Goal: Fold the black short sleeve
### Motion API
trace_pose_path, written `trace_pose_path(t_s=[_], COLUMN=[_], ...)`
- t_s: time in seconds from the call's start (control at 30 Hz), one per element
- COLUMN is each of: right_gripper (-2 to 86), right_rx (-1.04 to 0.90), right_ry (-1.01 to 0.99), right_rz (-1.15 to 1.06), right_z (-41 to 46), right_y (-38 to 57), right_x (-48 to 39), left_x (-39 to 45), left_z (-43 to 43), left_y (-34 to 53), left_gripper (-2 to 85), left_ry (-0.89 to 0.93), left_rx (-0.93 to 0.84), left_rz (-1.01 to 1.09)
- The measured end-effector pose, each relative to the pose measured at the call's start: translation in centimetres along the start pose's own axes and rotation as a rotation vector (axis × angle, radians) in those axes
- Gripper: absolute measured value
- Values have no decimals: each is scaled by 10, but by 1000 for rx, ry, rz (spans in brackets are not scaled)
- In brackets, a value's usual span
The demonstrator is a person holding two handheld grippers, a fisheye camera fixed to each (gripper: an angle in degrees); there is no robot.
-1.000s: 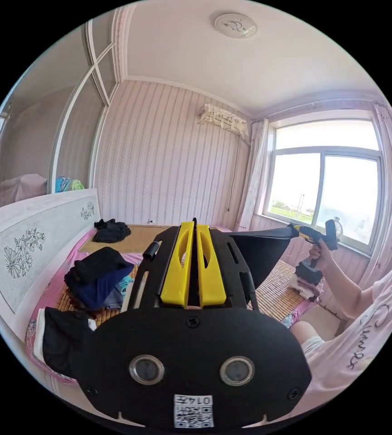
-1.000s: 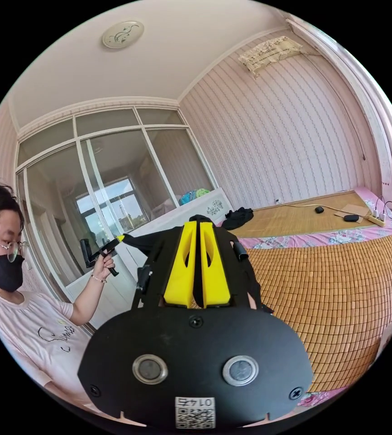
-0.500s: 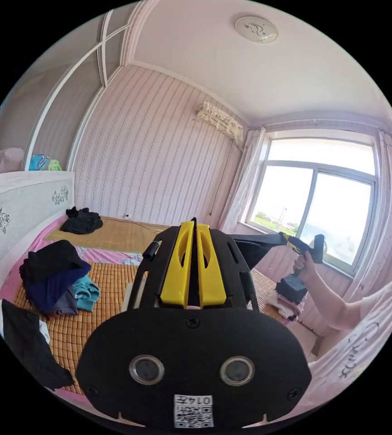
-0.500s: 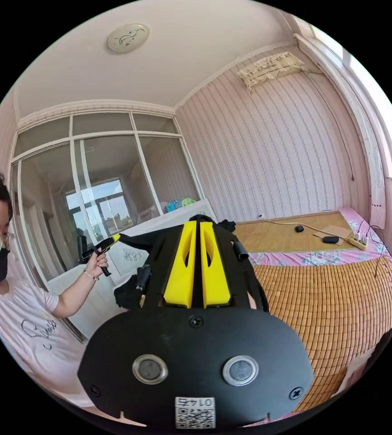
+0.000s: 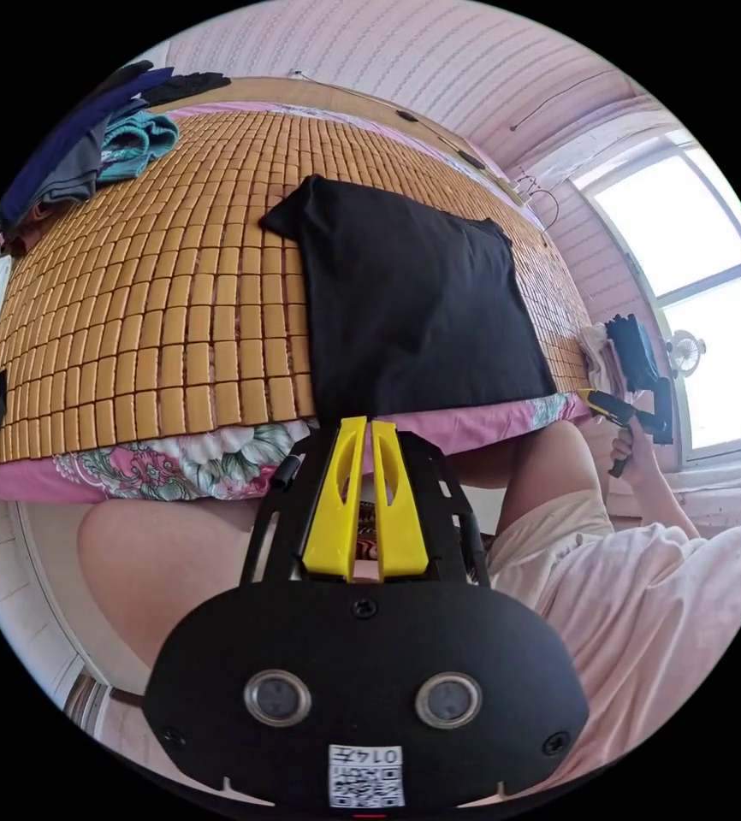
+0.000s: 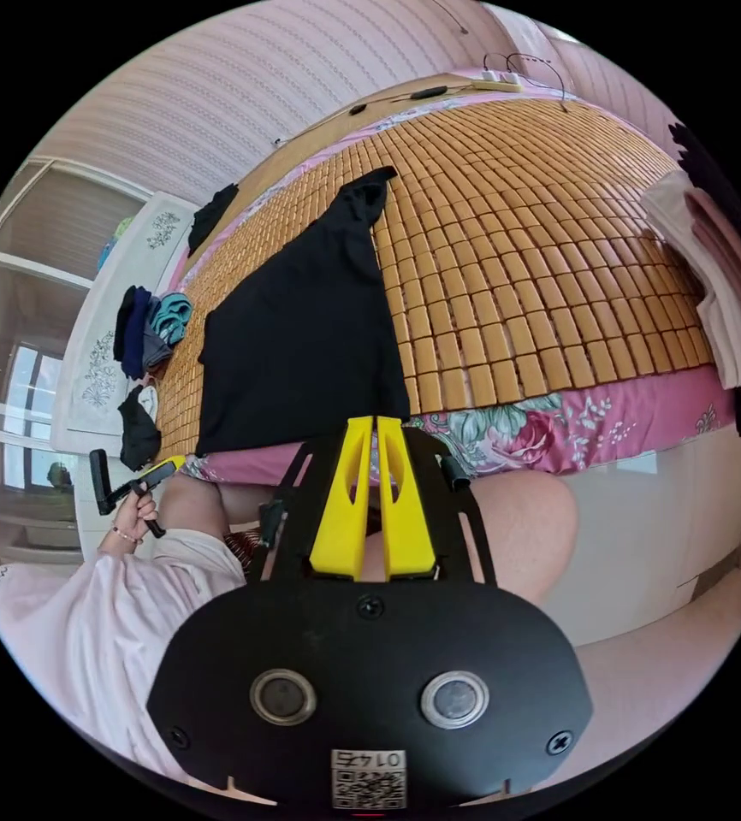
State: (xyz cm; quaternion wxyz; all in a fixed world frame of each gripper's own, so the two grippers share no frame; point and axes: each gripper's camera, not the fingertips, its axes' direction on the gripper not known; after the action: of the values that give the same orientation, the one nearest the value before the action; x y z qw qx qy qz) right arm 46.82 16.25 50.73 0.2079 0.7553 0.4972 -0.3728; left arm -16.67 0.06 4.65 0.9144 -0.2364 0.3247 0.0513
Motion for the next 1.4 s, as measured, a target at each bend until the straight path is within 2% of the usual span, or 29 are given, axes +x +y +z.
trace_pose_path(t_s=[0.17,0.27,0.33,0.43,0.57,0.67,0.8,0.9,1.2,1.4], right_gripper=[82,73,46,11,6,6,6,6,5,5], right_rx=[-38,-136,-111,-154,-55,-53,-72,-52,312,586], right_ry=[189,229,255,192,98,105,111,75,-264,-483], right_rz=[-53,-20,-42,-55,-18,-5,-6,5,-54,-192], right_z=[29,53,49,42,-2,-16,-21,-33,-165,-276], right_y=[-30,-40,-38,-33,-9,6,20,30,47,73], right_x=[-28,-25,-29,-27,-13,-6,-3,0,-1,-22], left_x=[-4,-11,-18,-20,-15,-10,5,4,1,20], left_z=[-4,-4,3,22,42,63,77,73,-73,-186], left_y=[-20,-29,-38,-51,-65,-75,-77,-77,-72,-51], left_gripper=[14,42,52,68,81,84,46,6,-10,-10], left_ry=[-61,-110,-86,-67,-75,-47,-157,-119,136,320], left_rx=[33,40,20,-37,-99,-217,-290,-291,180,516], left_rz=[-21,-44,-75,-81,-62,-42,55,51,75,200])
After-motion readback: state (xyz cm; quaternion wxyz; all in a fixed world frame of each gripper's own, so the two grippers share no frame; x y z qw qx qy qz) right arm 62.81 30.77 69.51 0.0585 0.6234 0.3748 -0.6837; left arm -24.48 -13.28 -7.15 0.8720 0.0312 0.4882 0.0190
